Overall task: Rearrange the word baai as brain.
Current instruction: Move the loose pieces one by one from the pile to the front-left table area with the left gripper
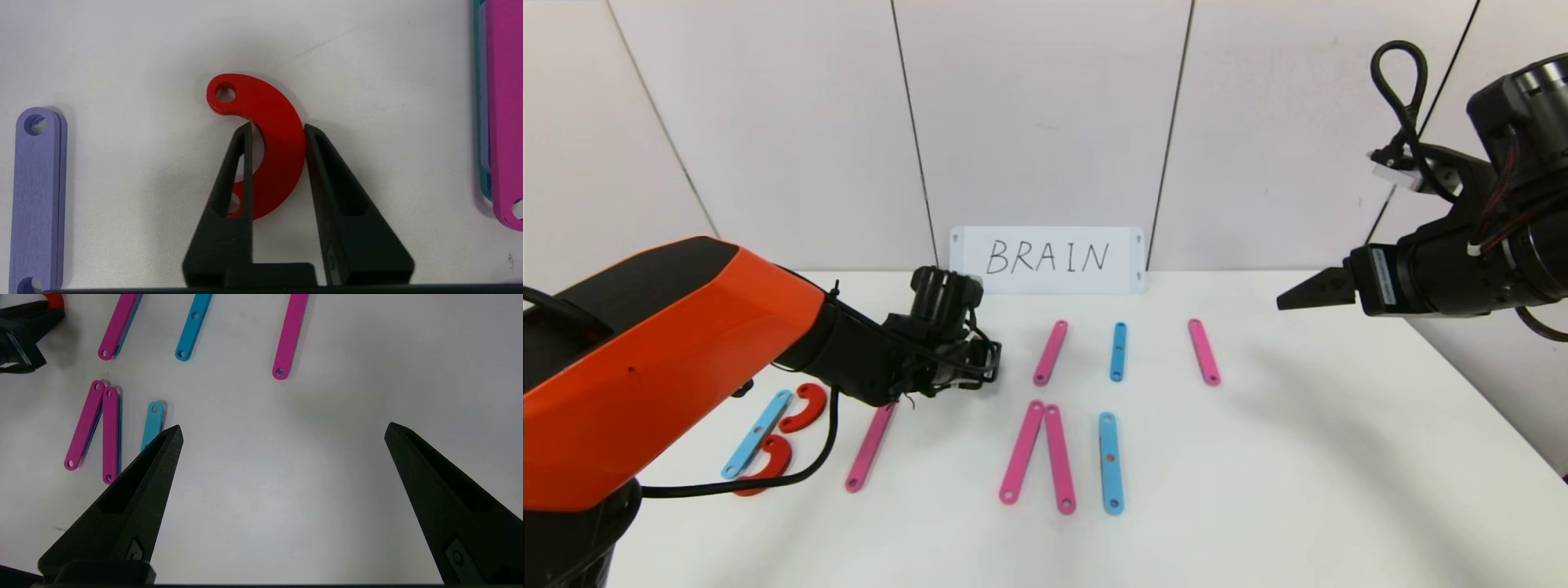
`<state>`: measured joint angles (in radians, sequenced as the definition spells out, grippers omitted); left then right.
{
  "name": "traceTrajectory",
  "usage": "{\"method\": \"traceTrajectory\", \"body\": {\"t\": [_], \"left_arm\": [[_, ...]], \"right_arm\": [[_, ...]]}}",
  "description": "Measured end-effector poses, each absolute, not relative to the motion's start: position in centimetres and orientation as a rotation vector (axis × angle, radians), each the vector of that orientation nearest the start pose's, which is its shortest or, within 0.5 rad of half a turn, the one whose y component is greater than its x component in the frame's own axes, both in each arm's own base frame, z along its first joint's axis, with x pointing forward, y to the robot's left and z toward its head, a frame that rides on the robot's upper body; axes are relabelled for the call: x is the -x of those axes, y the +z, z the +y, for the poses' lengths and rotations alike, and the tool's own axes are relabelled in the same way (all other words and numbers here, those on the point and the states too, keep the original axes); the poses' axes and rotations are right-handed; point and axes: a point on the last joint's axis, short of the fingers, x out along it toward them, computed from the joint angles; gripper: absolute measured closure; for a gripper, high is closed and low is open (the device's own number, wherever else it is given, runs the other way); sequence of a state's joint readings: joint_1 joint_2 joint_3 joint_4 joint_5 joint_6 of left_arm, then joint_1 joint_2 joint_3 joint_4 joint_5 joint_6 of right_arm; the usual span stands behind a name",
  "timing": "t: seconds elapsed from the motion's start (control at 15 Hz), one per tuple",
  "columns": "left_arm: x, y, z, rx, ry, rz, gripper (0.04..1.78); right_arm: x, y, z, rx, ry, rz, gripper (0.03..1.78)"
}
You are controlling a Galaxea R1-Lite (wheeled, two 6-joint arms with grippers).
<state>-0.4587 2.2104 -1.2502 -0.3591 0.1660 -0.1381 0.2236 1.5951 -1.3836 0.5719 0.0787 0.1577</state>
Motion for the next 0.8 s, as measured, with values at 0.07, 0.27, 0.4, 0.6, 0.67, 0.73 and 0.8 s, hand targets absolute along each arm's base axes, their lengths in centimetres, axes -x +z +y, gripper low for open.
{"method": "traceTrajectory", "body": {"t": [0.07,0.27,0.4,0.6,0.67,0.73,0.8], "left_arm": [[-38.3,8.3,-18.5,-0.052,-0.244,0.591,1.51],[-38.3,8.5,-18.5,-0.051,-0.244,0.589,1.52],[-38.1,8.7,-18.4,-0.053,-0.242,0.595,1.52],[-37.7,9.4,-18.1,-0.055,-0.230,0.617,1.52],[-37.7,9.6,-18.1,-0.053,-0.229,0.613,1.52],[-37.6,9.7,-18.1,-0.054,-0.226,0.617,1.64],[-37.5,9.8,-18.0,-0.057,-0.225,0.625,1.78]], "right_arm": [[-25.9,26.5,6.1,-0.091,0.224,0.804,0.08],[-25.9,26.5,6.1,-0.092,0.224,0.804,0.08],[-25.9,26.5,6.1,-0.092,0.224,0.804,0.08],[-25.9,26.5,6.1,-0.091,0.226,0.805,0.08],[-25.9,26.5,6.1,-0.091,0.226,0.804,0.08],[-25.9,26.5,6.1,-0.091,0.226,0.804,0.08],[-25.9,26.5,6.1,-0.091,0.226,0.804,0.08]]}}
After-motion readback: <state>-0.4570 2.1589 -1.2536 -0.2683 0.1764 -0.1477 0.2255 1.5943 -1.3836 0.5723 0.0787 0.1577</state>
